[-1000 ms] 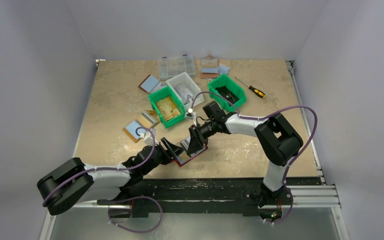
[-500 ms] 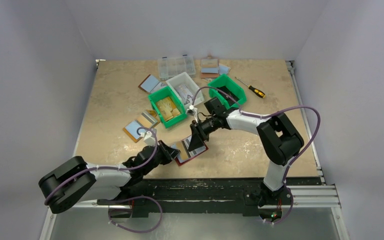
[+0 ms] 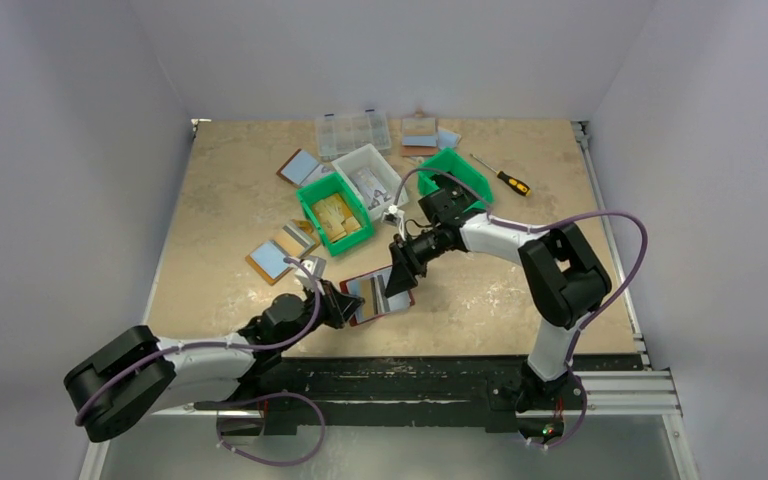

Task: Take the credit cards out of the card holder
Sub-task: Remove the credit card from the card holder.

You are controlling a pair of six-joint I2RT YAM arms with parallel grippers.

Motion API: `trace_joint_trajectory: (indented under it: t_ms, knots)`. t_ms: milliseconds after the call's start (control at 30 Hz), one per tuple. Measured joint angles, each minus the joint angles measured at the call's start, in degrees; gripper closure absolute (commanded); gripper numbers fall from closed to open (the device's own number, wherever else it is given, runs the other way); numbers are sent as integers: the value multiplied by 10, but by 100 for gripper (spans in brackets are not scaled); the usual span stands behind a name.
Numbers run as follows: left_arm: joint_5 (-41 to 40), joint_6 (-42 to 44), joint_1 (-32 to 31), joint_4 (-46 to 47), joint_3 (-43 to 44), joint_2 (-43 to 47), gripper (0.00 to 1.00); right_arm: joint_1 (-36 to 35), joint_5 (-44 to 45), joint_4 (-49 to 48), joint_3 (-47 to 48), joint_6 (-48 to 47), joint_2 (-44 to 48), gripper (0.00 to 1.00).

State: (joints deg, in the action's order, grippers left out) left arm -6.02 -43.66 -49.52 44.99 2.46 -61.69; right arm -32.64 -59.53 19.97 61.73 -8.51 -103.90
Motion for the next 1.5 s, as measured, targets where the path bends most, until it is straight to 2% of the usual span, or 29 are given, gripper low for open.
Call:
trace_joint_trajectory:
  t_ms: [233,667,1267,1433,1500]
  knots:
    - [39,41,0,36,-5,-8,100,23,-3,2,0,-5,0,43]
    - [100,24,0,163,-17,-60,100,32,-53,5,0,-6,0,42]
    - [123,9,0,205,-17,-60,100,35,-118,0,0,11,2,41]
    - [127,7,0,216,-17,-60,100,35,-141,-12,0,27,2,45]
    - [127,6,0,218,-17,-60,100,35,-149,-14,0,32,2,50]
